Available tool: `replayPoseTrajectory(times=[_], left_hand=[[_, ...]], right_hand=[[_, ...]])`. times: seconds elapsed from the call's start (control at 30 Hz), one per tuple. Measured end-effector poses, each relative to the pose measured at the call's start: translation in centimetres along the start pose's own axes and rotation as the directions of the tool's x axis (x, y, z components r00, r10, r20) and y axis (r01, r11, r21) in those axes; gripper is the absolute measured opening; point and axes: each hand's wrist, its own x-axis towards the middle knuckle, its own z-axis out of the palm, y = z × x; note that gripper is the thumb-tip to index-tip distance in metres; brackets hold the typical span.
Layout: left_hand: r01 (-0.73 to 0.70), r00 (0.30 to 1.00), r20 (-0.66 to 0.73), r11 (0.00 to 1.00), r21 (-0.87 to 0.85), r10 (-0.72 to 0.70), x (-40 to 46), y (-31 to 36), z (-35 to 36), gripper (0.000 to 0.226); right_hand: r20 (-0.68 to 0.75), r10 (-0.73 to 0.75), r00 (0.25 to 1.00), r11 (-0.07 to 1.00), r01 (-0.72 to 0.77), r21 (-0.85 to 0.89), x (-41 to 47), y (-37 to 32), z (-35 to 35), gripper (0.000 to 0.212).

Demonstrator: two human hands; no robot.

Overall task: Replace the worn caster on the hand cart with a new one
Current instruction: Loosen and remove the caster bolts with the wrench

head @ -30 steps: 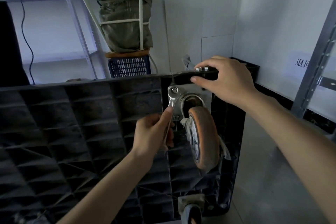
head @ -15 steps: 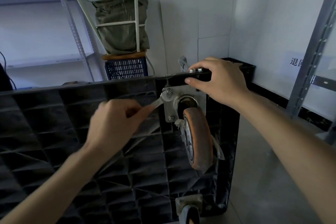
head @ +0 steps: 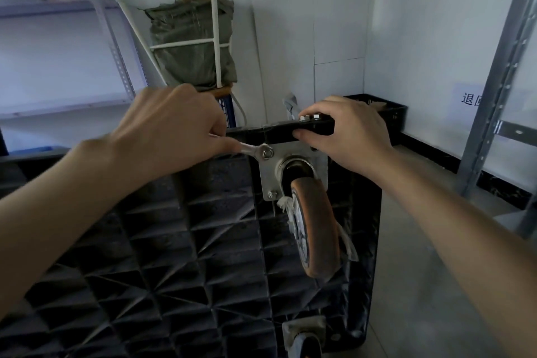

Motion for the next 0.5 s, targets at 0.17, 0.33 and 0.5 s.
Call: replayPoseTrajectory(times=[0.17,0.33,0.5], left_hand=[[-0.075,0.996,0.066,0.99,0.117,0.067,2.3,0.3,-1.4,0.064],[-0.107,0.992,0.089,0.976,0.187,0.092,3.5,0.8,-1.6,0.061],[-0.054,0.997,0.063,0.989,0.139,0.045,3.0,0.8,-1.2,0.061]], right_hand=[[0.009,0.003,1.0,1.0,-0.003,0.006,-0.1,0.0,-0.1,0.026],[0.015,0.016,1.0,1.0,-0.016,0.002,-0.1,0.0,-0.1,0.027],[0.003,0.014,1.0,1.0,-0.014,0.002,-0.1,0.0,0.0,0.026]])
